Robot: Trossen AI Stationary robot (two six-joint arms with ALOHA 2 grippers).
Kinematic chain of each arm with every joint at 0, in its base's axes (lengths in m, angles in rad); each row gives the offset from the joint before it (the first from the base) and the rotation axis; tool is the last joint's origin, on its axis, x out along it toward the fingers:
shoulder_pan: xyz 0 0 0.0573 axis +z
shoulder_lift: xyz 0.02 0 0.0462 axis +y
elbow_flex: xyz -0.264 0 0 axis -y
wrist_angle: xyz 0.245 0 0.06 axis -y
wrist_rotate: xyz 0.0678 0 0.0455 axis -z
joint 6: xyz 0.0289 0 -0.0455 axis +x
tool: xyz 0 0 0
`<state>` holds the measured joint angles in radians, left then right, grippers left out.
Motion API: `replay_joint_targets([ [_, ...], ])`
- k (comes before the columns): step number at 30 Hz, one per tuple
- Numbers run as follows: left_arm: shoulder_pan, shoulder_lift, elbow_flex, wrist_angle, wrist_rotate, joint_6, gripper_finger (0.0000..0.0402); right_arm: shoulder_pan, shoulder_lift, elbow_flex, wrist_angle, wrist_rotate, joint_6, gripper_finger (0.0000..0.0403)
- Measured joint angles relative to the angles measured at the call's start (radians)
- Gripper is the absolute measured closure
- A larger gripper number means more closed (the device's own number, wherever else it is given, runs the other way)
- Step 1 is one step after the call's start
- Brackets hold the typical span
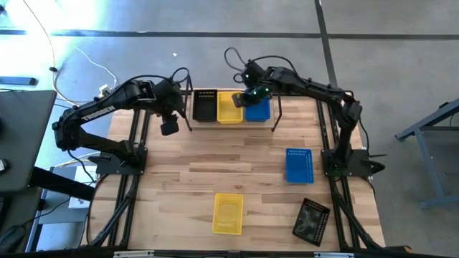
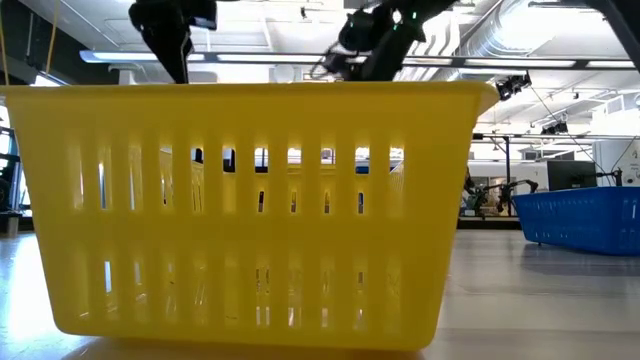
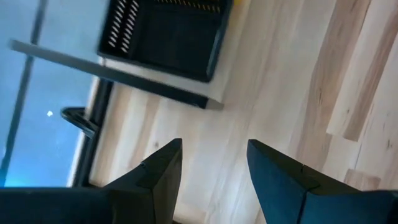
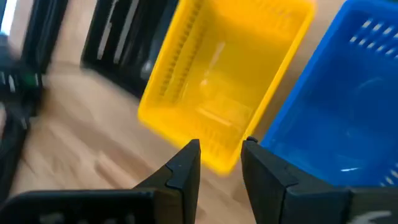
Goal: Stack baskets on shelf by color
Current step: Stack the blue bin on top of the blue bin on the shelf
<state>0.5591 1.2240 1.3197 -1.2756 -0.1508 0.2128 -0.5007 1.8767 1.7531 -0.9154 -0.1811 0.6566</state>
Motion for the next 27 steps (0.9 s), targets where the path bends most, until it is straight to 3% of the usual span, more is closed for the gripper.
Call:
replay_joint_targets([
  [11,-0.006,-0.002,-0.123,0.019,0.027,-0.019,0.0229,0.172,-0.072,0.000,-0.158,0.119,-0.116,0.0301],
  [27,-0.012,-0.002,-0.132,0.021,0.028,-0.022,0.0229,0.417,-0.072,0.000,-0.489,0.286,-0.107,0.0301],
])
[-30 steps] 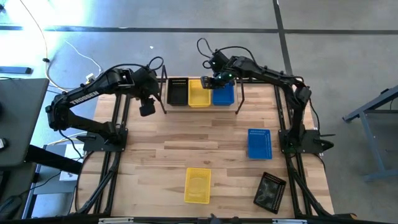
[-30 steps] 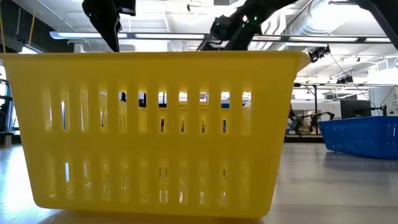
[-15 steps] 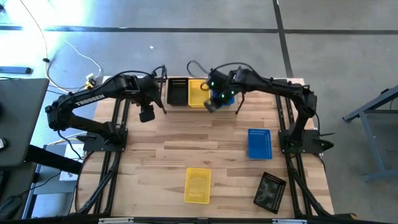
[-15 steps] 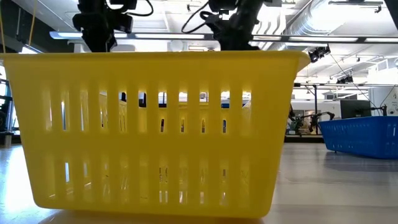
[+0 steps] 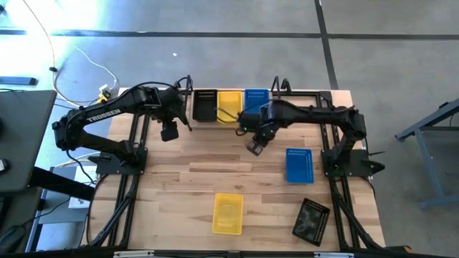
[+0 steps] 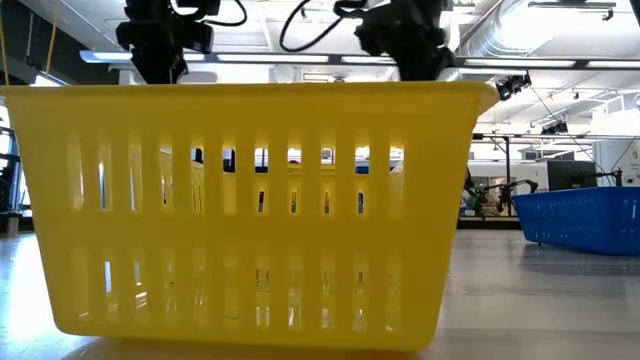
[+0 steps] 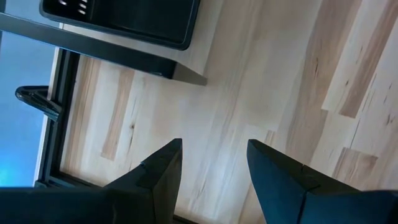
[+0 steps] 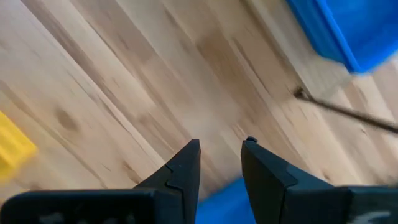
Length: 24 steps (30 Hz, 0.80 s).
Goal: Stack baskets on shelf by color
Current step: Stack the blue bin on top of the blue bin on the shelf
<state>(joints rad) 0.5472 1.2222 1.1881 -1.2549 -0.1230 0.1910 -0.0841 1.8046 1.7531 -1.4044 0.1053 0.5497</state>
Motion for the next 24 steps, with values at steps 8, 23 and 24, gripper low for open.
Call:
replay_joint_targets([
  [8,0.000,0.000,0.000,0.000,0.000,-0.031,0.0229,0.093,-0.017,-0.001,-0.132,0.052,-0.007,0.0301],
  [23,0.000,0.000,0.000,-0.001,-0.001,-0.064,0.0229,0.244,-0.445,-0.456,0.136,-0.032,0.212,0.0315],
  [24,0.000,0.000,0.000,-0.001,-0.001,-0.067,0.0229,0.258,-0.467,-0.474,0.146,-0.038,0.210,0.0315],
])
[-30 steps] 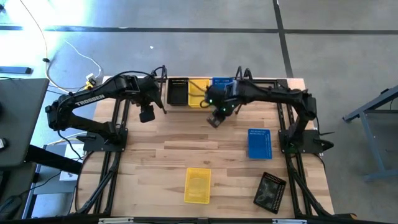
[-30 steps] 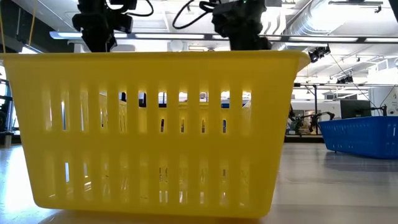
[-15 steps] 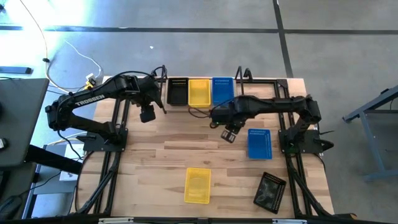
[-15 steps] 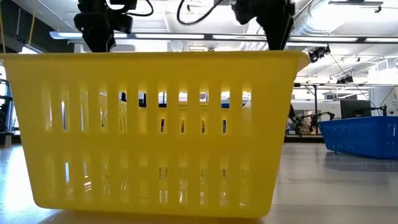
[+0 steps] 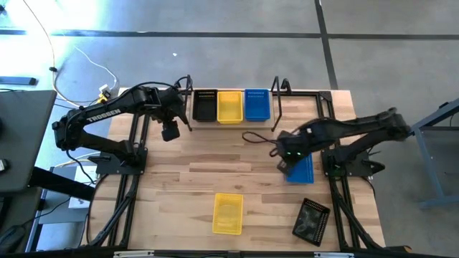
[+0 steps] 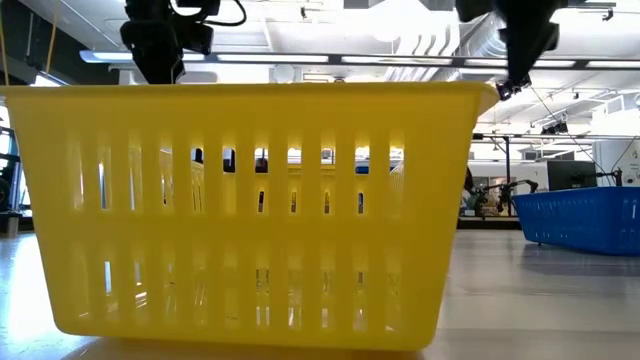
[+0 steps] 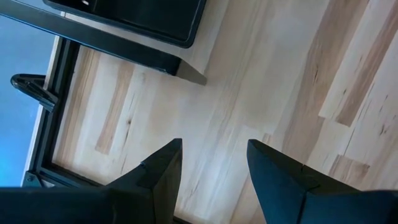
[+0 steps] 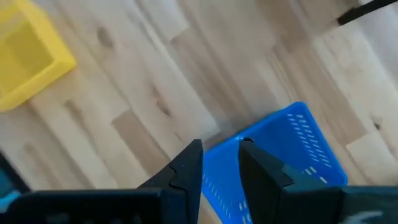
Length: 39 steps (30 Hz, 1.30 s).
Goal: Stack baskets on shelf by color
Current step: Stack the blue bin on top of the blue bin on the shelf
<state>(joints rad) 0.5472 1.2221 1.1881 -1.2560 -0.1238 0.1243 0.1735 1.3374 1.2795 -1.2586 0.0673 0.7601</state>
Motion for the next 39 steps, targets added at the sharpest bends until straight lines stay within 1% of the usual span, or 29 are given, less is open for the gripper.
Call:
replay_joint_targets([
  [2,0.000,0.000,0.000,0.000,0.000,-0.008,0.0229,0.028,-0.038,-0.031,0.005,-0.003,-0.018,0.0315],
  [7,0.000,0.000,0.000,0.000,0.000,-0.032,0.0229,0.094,-0.087,-0.092,0.002,-0.012,-0.134,0.0315],
  [10,0.000,0.000,0.000,0.000,0.000,-0.060,0.0229,0.125,-0.089,-0.130,0.002,-0.025,-0.181,0.0309],
  [14,0.000,0.000,0.000,0.000,0.001,-0.088,0.0229,0.156,-0.089,-0.204,0.019,-0.074,-0.193,0.0292],
  [20,0.000,0.000,0.000,0.000,0.001,-0.096,0.0229,0.225,-0.089,-0.317,0.113,-0.094,-0.267,0.0284],
  [22,0.000,0.000,0.000,0.000,0.001,-0.096,0.0229,0.242,-0.089,-0.349,0.149,-0.121,-0.271,0.0284],
  [28,0.000,0.000,0.000,0.001,0.001,-0.096,0.0229,0.277,-0.088,-0.438,0.230,-0.130,-0.219,0.0284],
  [31,0.000,0.000,0.000,0.001,0.001,-0.096,0.0229,0.284,-0.088,-0.473,0.286,-0.151,-0.205,0.0284],
  [39,0.000,0.000,0.000,0.002,0.001,-0.096,0.0229,0.288,-0.088,-0.582,0.357,-0.149,-0.154,0.0284],
])
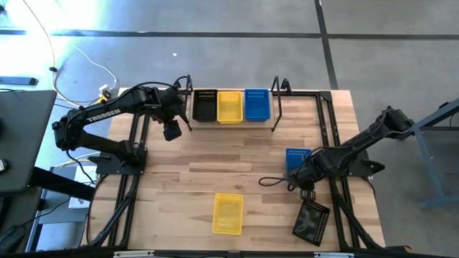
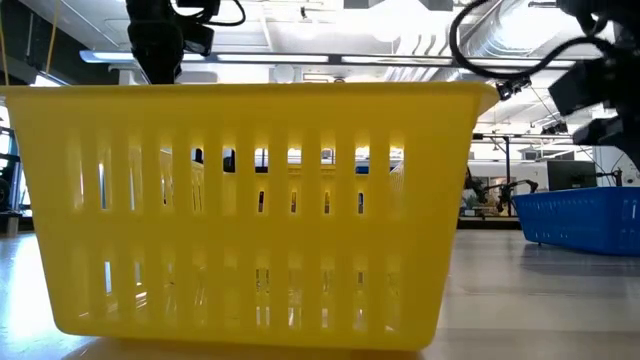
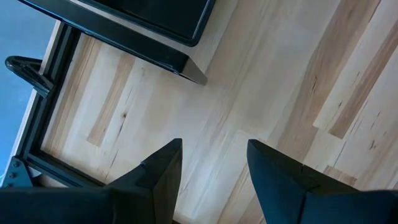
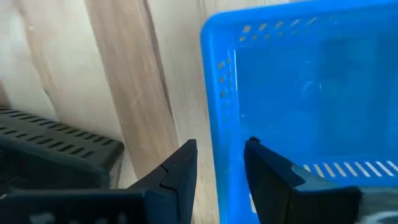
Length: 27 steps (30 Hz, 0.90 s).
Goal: Stack baskets on shelf by color
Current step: Stack the blue bin on top of the blue bin on the shelf
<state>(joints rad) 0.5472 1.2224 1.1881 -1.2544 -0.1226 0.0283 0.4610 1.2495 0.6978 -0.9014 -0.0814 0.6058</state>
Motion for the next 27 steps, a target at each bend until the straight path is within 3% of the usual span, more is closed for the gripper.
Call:
replay_joint_targets([
  [4,0.000,0.000,0.000,0.001,0.000,0.000,0.0229,-0.003,0.000,-0.022,0.024,-0.001,0.027,0.0299],
  [10,0.000,0.000,0.000,0.014,0.000,0.000,0.0229,-0.007,0.000,-0.006,0.063,-0.010,0.044,0.0392],
  [27,0.000,0.000,0.000,0.090,-0.039,0.020,0.0229,-0.146,0.000,0.232,0.143,-0.012,0.146,0.0401],
])
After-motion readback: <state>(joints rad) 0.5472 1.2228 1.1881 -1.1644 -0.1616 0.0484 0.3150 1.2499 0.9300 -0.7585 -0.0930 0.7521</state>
